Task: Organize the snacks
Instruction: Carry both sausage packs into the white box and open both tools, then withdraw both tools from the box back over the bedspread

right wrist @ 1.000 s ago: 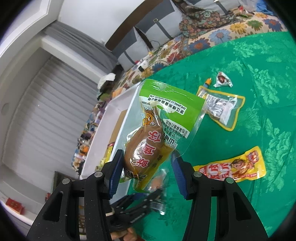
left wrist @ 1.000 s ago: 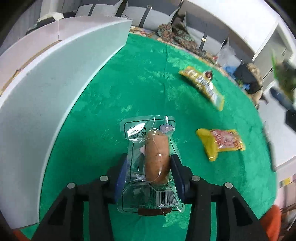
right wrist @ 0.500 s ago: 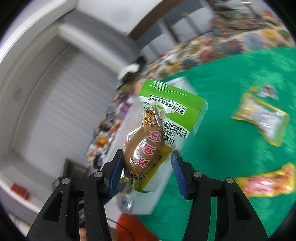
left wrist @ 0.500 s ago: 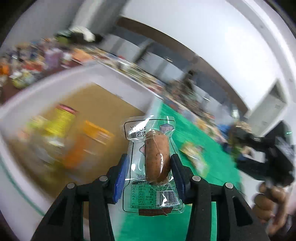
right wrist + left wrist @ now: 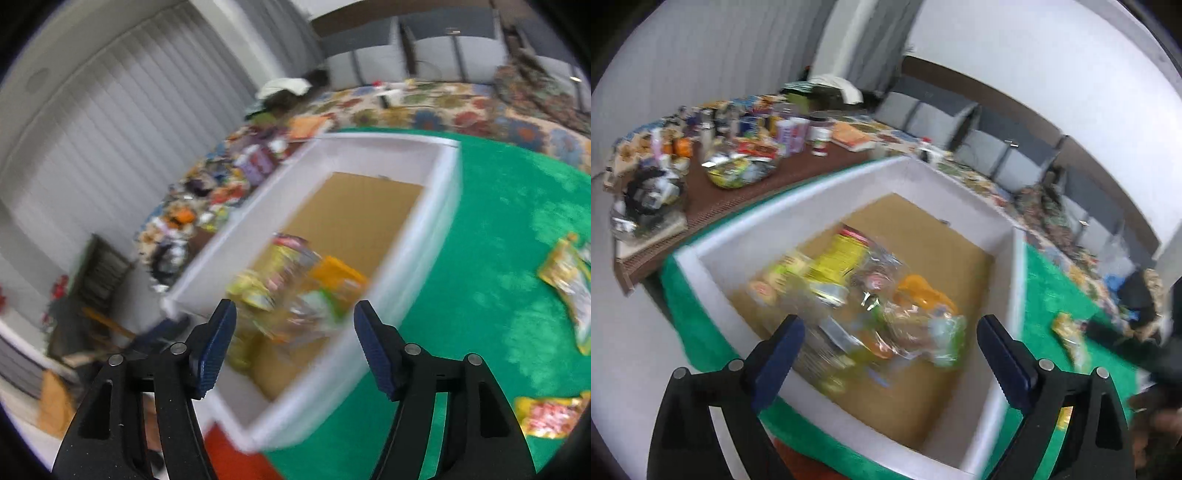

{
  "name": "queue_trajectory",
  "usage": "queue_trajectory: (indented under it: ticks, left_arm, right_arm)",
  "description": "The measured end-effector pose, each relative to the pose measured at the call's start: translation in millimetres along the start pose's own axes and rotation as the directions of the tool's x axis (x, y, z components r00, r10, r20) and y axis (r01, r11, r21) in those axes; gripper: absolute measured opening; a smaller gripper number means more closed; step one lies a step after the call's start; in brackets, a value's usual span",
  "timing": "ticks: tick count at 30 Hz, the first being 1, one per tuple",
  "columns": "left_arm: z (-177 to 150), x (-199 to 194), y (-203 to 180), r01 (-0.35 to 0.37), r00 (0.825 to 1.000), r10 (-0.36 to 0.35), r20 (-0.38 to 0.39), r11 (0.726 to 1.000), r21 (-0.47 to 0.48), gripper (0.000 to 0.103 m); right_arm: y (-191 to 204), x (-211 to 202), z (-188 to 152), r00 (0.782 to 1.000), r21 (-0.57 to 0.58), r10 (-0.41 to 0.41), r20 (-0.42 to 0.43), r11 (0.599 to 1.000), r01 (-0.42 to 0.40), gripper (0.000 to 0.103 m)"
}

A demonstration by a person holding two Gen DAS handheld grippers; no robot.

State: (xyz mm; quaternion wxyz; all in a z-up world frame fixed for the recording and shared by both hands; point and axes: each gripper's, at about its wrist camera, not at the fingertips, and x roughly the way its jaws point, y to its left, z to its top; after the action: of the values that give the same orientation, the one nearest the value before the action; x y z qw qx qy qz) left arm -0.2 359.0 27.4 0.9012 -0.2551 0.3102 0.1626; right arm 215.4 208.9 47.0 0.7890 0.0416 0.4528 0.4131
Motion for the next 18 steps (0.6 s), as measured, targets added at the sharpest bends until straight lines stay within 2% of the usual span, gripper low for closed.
queue_trajectory:
  ticks: [1, 3, 4, 6, 8, 9, 10, 11, 14, 16, 18]
  left_arm:
    - [-4, -4, -11, 0.032, 0.999, -0.032, -0.005, 0.999, 0.011, 0.094]
    - [-18, -5, -45, 0.122, 0.992, -0.121, -0.026, 0.991, 0.061, 0.094]
    - [-27, -3, -65, 0.172, 0.985, -0.168, -0.048, 0.981, 0.094, 0.096]
    - [-51, 5, -109, 0.263, 0.962, -0.247, -0.113, 0.95, 0.168, 0.101]
    - [-73, 17, -142, 0.316, 0.944, -0.28, -0.176, 0.92, 0.232, 0.101]
    - [-92, 31, -163, 0.324, 0.938, -0.268, -0.221, 0.904, 0.278, 0.101]
    - [-103, 40, -174, 0.322, 0.936, -0.254, -0.244, 0.897, 0.304, 0.101]
    - [-115, 53, -185, 0.318, 0.934, -0.235, -0.271, 0.89, 0.327, 0.101]
    - [-146, 97, -211, 0.292, 0.924, -0.158, -0.349, 0.881, 0.374, 0.101]
    - [-156, 118, -221, 0.261, 0.93, -0.115, -0.349, 0.876, 0.405, 0.101]
    - [-157, 136, -227, 0.22, 0.942, -0.076, -0.326, 0.875, 0.431, 0.101]
  right_arm:
    - [-16, -4, -14, 0.999, -0.004, -0.053, 0.004, 0.999, 0.053, 0.07]
    - [-51, -13, -44, 0.978, -0.017, -0.208, 0.003, 0.978, 0.208, 0.07]
    - [-77, -21, -67, 0.954, -0.023, -0.301, 0.001, 0.953, 0.301, 0.07]
    - [-116, -38, -100, 0.908, -0.015, -0.42, 0.001, 0.907, 0.42, 0.07]
    - [-162, -65, -137, 0.846, 0.026, -0.532, -0.007, 0.846, 0.532, 0.07]
    - [-188, -81, -157, 0.811, 0.059, -0.585, -0.02, 0.809, 0.585, 0.07]
    - [-203, -91, -167, 0.787, 0.08, -0.616, -0.03, 0.783, 0.616, 0.07]
    - [-223, -106, -180, 0.754, 0.113, -0.656, -0.045, 0.746, 0.656, 0.07]
    - [-271, -145, -208, 0.68, 0.207, -0.73, -0.072, 0.656, 0.726, 0.07]
    - [-296, -166, -218, 0.653, 0.266, -0.753, -0.079, 0.615, 0.742, 0.073]
    - [-312, -182, -219, 0.643, 0.314, -0.762, -0.076, 0.594, 0.741, 0.074]
